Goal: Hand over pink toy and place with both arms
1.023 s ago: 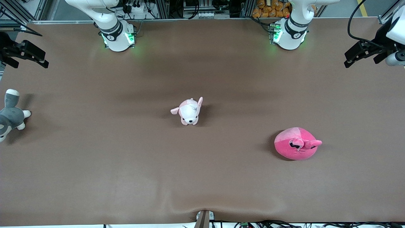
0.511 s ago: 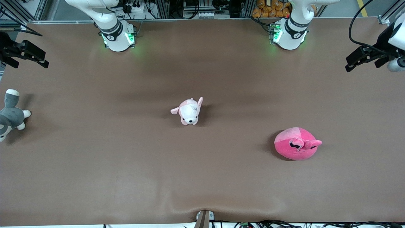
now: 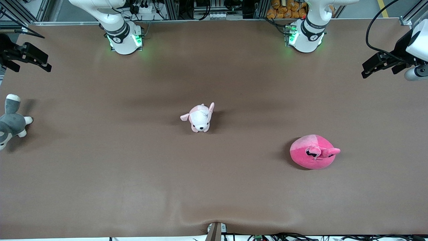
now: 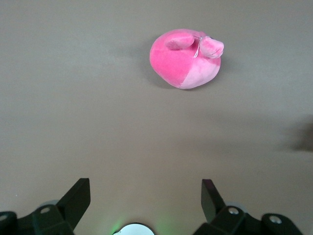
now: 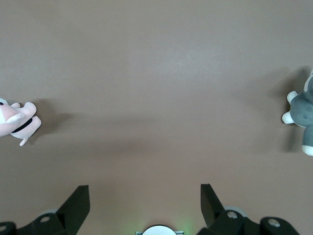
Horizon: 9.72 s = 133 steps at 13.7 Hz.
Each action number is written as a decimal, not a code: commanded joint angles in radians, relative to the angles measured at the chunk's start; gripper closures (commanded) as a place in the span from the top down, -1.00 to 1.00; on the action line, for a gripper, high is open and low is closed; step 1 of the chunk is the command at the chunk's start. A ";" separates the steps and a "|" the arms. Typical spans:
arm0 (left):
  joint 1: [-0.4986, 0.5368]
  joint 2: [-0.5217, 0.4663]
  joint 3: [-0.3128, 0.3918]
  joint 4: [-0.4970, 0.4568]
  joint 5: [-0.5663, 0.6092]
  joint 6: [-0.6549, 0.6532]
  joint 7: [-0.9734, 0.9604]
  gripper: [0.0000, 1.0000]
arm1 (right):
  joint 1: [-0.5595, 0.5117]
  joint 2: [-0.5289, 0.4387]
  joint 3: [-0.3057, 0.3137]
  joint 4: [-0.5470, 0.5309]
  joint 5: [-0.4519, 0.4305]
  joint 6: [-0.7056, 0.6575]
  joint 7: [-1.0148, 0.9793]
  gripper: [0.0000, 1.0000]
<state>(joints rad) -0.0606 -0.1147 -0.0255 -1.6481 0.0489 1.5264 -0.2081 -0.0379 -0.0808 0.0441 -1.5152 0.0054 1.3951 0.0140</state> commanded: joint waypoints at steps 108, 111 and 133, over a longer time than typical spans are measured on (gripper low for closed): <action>-0.314 0.495 -0.456 0.376 -0.322 0.584 -2.504 -1.00 | 0.489 0.259 0.022 0.052 0.355 0.424 1.745 -0.20; -0.314 0.504 -0.456 0.378 -0.322 0.584 -2.501 -1.00 | 0.504 0.294 0.022 0.052 0.351 0.498 1.762 -0.99; -0.087 0.438 -0.452 0.370 -0.206 0.209 -2.037 1.00 | 0.061 0.449 -0.004 0.017 0.288 0.354 1.413 -1.00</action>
<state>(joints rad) -0.1666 0.3395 -0.4673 -1.2763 -0.2161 1.8120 -2.3473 0.1015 0.3296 0.0218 -1.4778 0.2979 1.7612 1.5304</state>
